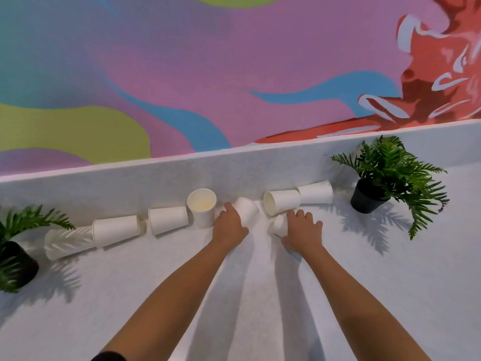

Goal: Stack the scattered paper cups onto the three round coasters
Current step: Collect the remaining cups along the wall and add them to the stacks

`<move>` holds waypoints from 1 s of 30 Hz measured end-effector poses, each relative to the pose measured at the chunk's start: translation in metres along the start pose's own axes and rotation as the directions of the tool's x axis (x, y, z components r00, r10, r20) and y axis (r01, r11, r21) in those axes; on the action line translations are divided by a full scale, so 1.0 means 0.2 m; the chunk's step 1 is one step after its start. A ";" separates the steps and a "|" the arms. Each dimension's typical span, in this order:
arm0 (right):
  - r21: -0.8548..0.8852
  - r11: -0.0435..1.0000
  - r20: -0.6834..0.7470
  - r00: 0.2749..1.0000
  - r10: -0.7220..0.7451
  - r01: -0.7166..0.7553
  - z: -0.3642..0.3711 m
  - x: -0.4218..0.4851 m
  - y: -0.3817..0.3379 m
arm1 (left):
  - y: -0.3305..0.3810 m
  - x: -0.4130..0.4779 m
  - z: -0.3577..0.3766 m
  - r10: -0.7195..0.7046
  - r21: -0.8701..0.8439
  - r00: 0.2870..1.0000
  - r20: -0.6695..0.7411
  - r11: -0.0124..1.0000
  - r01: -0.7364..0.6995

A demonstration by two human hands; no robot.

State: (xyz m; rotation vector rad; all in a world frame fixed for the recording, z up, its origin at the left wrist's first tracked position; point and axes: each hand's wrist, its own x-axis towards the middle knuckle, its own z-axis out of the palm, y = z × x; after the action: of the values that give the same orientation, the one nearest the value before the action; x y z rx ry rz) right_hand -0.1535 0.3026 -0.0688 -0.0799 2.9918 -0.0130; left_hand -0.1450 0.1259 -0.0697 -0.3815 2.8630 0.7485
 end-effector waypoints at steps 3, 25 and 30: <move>0.029 1.000 0.003 1.000 0.003 -0.003 -0.05 -0.04 0.00 | -0.03 -0.12 -0.11 0.039 -0.107 0.997 0.064 0.994 -0.032; 0.631 0.754 0.011 0.970 -0.244 0.183 -0.51 -0.70 -0.46 | -0.38 -1.29 -0.95 0.177 -0.155 0.980 -0.096 0.970 -0.190; 0.669 0.680 -0.033 0.926 -0.376 0.300 -0.53 -0.86 -0.66 | -0.50 -1.46 -1.01 0.130 -0.227 0.984 -0.124 0.961 -0.156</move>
State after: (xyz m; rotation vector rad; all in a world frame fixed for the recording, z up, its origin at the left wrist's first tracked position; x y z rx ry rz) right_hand 0.0075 0.1799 0.0634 -0.5303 2.6200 -1.0738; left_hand 0.1442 0.0000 0.1203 -0.2513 2.9331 1.1352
